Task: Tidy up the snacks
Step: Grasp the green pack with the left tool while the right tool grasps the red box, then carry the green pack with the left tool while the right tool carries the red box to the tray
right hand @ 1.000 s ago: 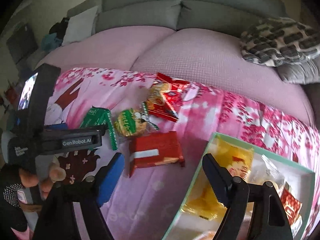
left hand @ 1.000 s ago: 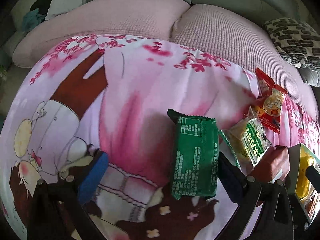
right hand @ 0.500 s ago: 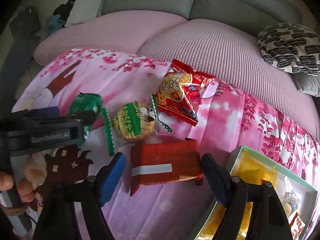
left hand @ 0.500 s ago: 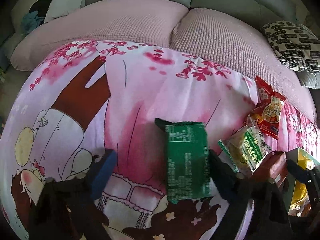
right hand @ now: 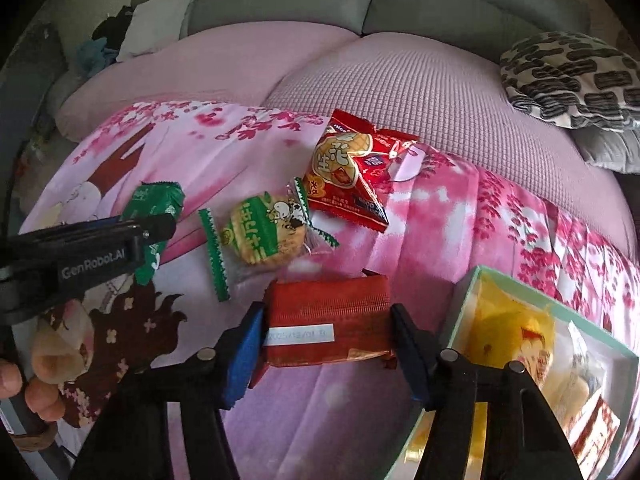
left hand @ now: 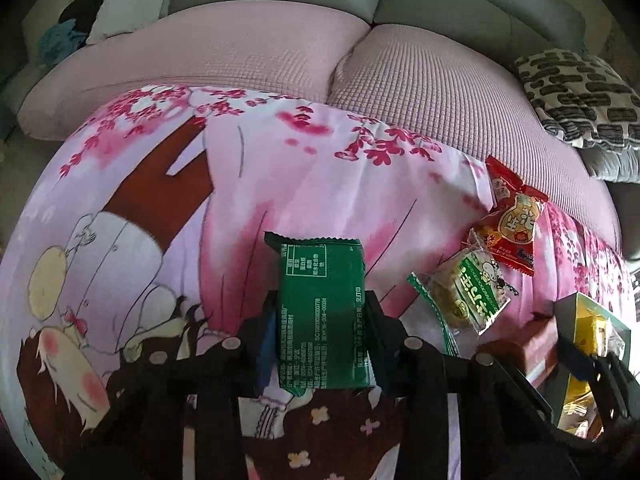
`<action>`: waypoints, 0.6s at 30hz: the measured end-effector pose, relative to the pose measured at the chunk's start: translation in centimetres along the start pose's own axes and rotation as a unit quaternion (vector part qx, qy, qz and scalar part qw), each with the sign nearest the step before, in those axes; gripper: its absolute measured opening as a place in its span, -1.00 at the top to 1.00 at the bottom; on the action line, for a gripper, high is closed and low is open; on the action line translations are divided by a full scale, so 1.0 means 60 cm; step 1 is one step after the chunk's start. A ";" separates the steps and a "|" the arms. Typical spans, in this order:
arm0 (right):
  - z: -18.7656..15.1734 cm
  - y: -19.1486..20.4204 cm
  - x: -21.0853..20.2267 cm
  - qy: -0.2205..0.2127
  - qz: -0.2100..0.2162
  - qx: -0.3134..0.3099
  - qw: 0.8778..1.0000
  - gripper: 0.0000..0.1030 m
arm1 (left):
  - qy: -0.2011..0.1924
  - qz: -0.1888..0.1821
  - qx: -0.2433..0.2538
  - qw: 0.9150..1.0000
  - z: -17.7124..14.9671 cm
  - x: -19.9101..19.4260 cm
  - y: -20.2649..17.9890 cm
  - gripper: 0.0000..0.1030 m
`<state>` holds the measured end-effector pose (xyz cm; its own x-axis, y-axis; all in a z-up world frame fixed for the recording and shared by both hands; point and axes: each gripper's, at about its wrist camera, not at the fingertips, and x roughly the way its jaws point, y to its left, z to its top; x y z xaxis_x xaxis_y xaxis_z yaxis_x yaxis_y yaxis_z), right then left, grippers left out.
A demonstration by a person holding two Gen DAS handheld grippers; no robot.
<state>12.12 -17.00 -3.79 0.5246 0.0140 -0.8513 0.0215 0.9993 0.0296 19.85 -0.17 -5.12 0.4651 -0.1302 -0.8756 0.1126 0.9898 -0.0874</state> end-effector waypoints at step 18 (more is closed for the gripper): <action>-0.076 -0.048 -0.176 -0.077 0.010 0.121 0.990 -0.25 | -0.034 -0.019 -0.032 0.999 -0.040 -0.121 -0.038 0.20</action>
<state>2.65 -19.87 2.77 0.6502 0.0103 -0.7597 0.2021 0.9615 0.1860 14.13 -1.34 0.31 0.5200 -0.1701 -0.8371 0.0767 0.9853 -0.1526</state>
